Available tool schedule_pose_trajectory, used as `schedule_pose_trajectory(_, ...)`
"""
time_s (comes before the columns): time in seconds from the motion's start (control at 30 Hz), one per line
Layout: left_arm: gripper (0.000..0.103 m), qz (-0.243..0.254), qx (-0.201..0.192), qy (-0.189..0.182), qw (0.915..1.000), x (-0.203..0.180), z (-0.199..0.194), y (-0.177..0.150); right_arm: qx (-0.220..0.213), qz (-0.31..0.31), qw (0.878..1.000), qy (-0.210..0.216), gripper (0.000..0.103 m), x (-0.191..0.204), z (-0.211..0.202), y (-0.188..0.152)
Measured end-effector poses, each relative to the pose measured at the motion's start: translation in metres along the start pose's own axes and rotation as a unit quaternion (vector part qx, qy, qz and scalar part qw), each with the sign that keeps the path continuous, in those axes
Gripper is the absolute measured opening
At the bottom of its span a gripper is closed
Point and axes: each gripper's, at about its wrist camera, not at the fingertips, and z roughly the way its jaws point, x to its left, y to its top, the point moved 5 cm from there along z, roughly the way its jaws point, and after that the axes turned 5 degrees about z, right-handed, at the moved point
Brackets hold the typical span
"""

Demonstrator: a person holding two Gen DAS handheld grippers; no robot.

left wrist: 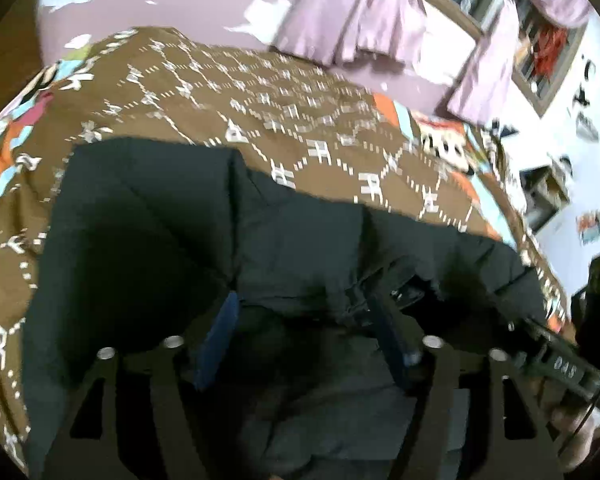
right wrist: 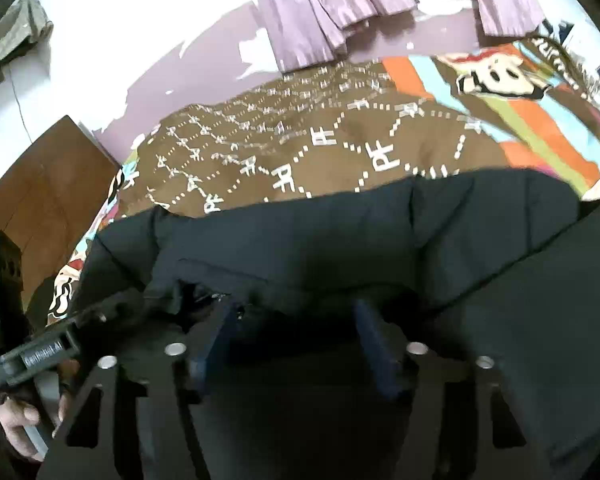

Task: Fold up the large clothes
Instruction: 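Open both grippers to release the folded hem, then raise both grippers away from the folded black jacket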

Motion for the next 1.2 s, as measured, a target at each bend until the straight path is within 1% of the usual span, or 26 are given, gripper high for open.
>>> schedule_pose_trajectory(0.03,0.085,-0.007,-0.009,-0.003,0.9999,0.000,-0.008,0.003,-0.003,-0.001,1.000,0.000,0.072,0.002,-0.004,0.001)
schedule_pose_trajectory(0.07,0.093,-0.015,-0.020,-0.008,0.9997,-0.001,-0.018,0.005,-0.008,-0.001,1.000,0.002,0.075,0.005,-0.012,0.002)
schedule_pose_trajectory(0.13,0.099,-0.022,-0.036,-0.008,0.9991,-0.002,-0.034,0.008,-0.016,-0.004,1.000,0.005,0.086,0.009,-0.024,0.003)
schedule_pose_trajectory(0.23,0.100,-0.012,-0.050,0.002,0.9987,-0.007,-0.057,0.009,-0.035,-0.003,0.999,0.008,0.095,0.017,-0.047,0.004)
schedule_pose_trajectory(0.27,0.101,-0.007,-0.059,0.009,0.9982,-0.010,-0.067,0.009,-0.043,-0.004,0.999,0.009,0.097,0.020,-0.056,0.005)
schedule_pose_trajectory(0.33,0.101,0.002,-0.072,0.018,0.9972,-0.015,-0.082,0.009,-0.063,-0.011,0.998,0.003,0.103,0.027,-0.075,0.005)
schedule_pose_trajectory(0.5,0.101,0.016,-0.098,0.028,0.9946,-0.032,-0.122,-0.003,-0.105,-0.039,0.993,-0.025,0.103,0.043,-0.118,0.001)
schedule_pose_trajectory(0.57,0.101,0.017,-0.097,0.045,0.9941,-0.038,-0.135,-0.008,-0.118,-0.039,0.992,-0.038,0.103,0.046,-0.135,-0.003)
schedule_pose_trajectory(0.7,0.101,0.018,-0.084,0.049,0.9951,-0.046,-0.155,-0.018,-0.122,-0.030,0.991,-0.045,0.103,0.049,-0.158,-0.012)
schedule_pose_trajectory(0.93,0.101,0.025,-0.095,0.056,0.9936,-0.056,-0.199,-0.038,-0.121,-0.038,0.991,-0.050,0.103,0.057,-0.196,-0.036)
schedule_pose_trajectory(1.1,0.101,0.023,-0.107,0.060,0.9922,-0.063,-0.230,-0.064,-0.130,-0.039,0.989,-0.052,0.103,0.062,-0.228,-0.058)
schedule_pose_trajectory(1.2,0.101,0.022,-0.104,0.053,0.9929,-0.066,-0.246,-0.078,-0.133,-0.037,0.989,-0.053,0.103,0.064,-0.245,-0.071)
